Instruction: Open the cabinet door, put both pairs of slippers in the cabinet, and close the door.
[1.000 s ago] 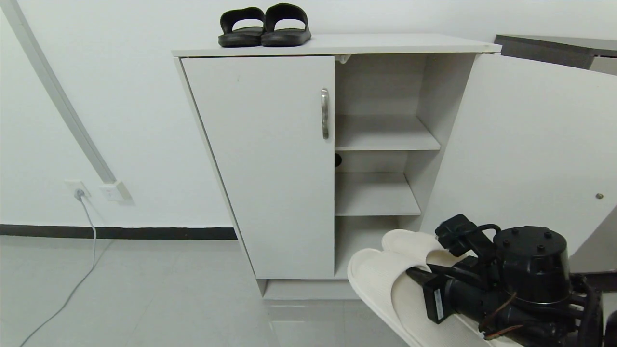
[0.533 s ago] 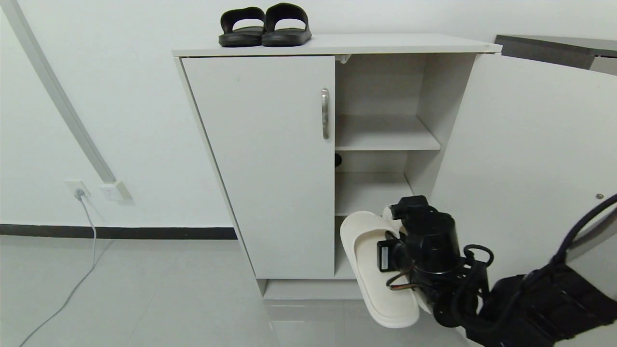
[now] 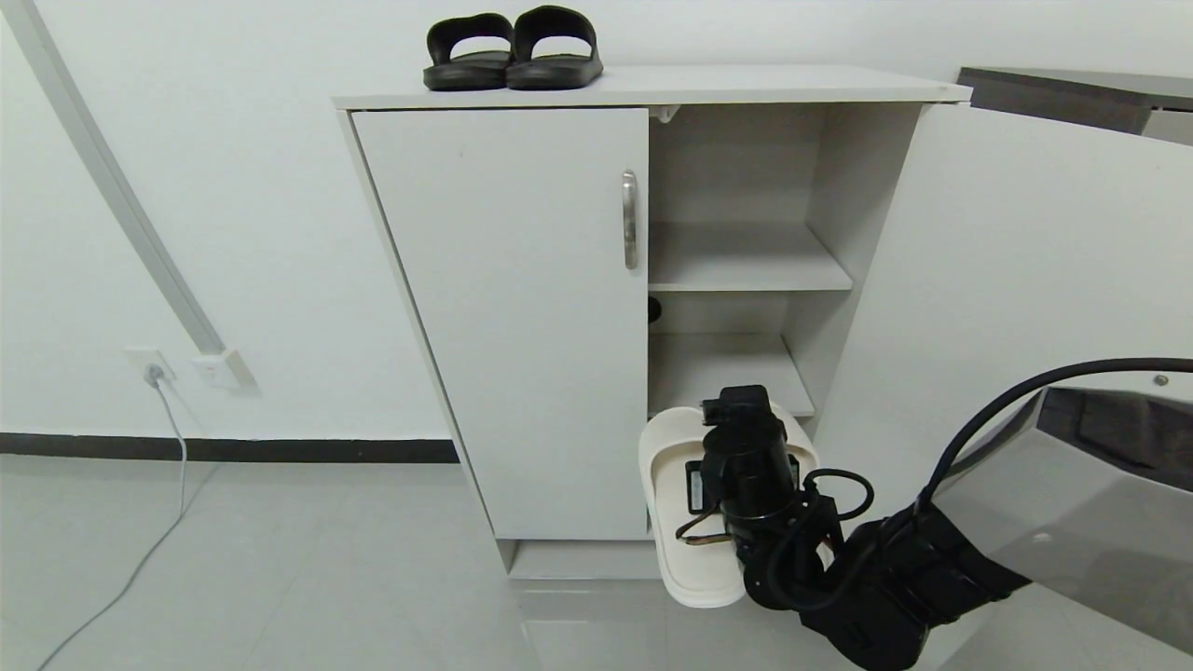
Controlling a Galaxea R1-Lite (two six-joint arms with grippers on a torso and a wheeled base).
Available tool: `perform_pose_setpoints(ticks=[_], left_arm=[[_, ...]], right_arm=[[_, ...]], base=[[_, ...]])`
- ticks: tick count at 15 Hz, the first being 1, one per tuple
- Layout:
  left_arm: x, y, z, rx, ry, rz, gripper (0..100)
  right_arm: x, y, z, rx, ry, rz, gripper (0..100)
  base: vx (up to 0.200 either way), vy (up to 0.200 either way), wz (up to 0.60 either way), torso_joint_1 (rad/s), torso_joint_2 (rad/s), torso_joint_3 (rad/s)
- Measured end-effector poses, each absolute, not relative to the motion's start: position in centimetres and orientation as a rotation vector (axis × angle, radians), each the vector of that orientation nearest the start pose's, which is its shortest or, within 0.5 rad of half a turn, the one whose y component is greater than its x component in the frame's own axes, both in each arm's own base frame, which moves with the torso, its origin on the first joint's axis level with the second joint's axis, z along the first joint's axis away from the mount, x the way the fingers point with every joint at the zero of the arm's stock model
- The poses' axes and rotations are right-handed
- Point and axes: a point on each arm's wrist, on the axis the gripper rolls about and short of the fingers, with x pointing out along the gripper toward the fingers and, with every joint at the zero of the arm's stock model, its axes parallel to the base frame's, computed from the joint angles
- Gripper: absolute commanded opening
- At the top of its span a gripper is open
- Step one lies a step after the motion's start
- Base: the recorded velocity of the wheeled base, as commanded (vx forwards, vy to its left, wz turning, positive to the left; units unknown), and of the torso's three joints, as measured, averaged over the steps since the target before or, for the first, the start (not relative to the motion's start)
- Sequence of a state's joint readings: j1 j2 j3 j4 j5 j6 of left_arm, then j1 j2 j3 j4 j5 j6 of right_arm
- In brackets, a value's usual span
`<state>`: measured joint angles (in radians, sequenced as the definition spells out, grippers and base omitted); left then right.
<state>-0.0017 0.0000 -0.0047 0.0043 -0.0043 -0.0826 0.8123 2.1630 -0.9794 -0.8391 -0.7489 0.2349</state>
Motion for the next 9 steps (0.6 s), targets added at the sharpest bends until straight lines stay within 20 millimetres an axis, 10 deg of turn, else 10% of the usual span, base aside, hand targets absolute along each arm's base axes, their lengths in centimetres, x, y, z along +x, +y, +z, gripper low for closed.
perform_pose_setpoints(ticks=[3, 9], left_arm=[[-2.31, -0.01, 7.6, -0.083, 0.001, -0.006, 0], [-2.3, 0.0, 7.59, -0.085, 0.001, -0.007, 0]], right_arm=[[28.13, 27.58, 7.87, -0.014, 0.256, 0.035, 0], [28.0, 27.47, 7.28, -0.018, 0.258, 0.035, 0]], base=[[0.0, -0.2, 0.0, 0.004, 0.0, 0.001], [0.0, 0.0, 0.0, 0.0, 0.0, 0.0]])
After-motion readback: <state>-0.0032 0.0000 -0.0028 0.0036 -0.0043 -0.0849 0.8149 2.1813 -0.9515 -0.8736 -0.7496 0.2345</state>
